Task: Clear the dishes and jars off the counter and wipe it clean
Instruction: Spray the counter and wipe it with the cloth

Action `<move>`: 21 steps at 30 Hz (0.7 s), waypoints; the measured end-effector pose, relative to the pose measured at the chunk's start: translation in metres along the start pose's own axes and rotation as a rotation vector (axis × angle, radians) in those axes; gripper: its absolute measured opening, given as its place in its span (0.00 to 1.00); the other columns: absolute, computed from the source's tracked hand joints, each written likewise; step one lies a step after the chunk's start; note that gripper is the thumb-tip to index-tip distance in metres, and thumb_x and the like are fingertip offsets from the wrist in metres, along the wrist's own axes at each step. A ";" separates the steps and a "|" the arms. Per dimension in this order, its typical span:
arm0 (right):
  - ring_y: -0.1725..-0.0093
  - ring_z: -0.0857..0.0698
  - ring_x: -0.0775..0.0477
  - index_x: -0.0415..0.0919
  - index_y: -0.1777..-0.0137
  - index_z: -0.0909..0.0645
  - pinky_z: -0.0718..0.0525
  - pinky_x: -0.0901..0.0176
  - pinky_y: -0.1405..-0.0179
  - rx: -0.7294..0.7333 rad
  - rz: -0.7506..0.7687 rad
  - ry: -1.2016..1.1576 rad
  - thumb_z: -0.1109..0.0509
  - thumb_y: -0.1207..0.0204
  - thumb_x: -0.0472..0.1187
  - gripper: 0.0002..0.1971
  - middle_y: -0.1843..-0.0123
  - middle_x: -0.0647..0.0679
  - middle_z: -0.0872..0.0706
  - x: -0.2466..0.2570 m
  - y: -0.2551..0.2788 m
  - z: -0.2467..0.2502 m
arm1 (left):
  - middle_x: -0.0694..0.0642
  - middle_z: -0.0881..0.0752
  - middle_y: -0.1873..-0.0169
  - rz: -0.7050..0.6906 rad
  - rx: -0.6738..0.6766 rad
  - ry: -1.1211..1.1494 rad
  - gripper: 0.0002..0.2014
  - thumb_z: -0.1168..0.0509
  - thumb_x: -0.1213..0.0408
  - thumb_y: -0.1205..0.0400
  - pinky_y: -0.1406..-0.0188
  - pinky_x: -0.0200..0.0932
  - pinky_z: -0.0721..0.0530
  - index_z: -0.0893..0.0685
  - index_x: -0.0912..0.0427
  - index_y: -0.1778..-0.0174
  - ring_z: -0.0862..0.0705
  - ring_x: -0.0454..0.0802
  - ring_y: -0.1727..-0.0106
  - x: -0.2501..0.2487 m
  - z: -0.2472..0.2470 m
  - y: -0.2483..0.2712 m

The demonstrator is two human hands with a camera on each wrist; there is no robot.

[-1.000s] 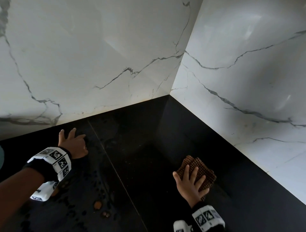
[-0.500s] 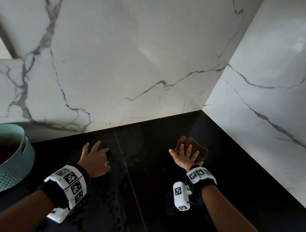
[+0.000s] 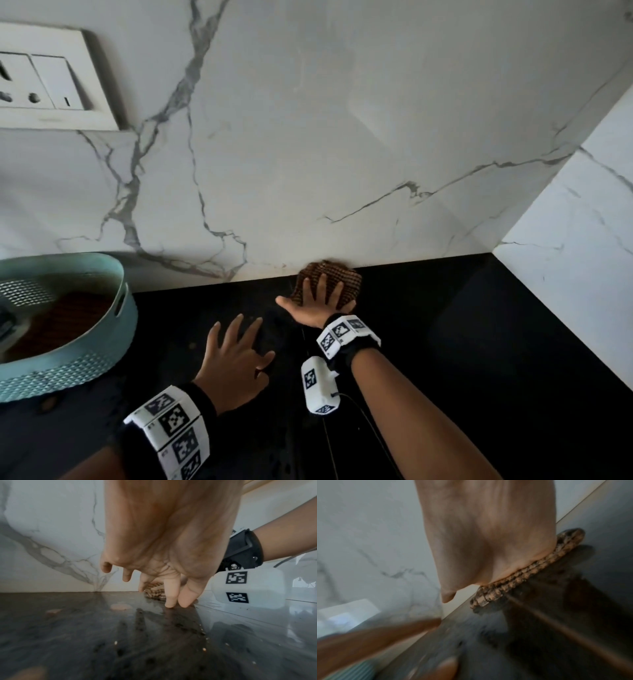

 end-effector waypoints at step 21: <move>0.18 0.69 0.41 0.62 0.18 0.60 0.65 0.30 0.24 -0.116 -0.241 -0.069 0.57 0.20 0.68 0.32 0.16 0.56 0.69 -0.190 0.082 0.005 | 0.56 0.58 0.17 0.019 0.100 -0.082 0.21 0.53 0.49 0.15 0.24 0.70 0.59 0.38 0.31 0.24 0.64 0.66 0.19 -0.001 0.003 0.004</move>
Point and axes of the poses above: each hand's wrist, its own y-axis away from the middle knuckle, its own z-axis out of the back of the hand, x = y × z, the point moved 5 cm from there along -y, towards the middle knuckle
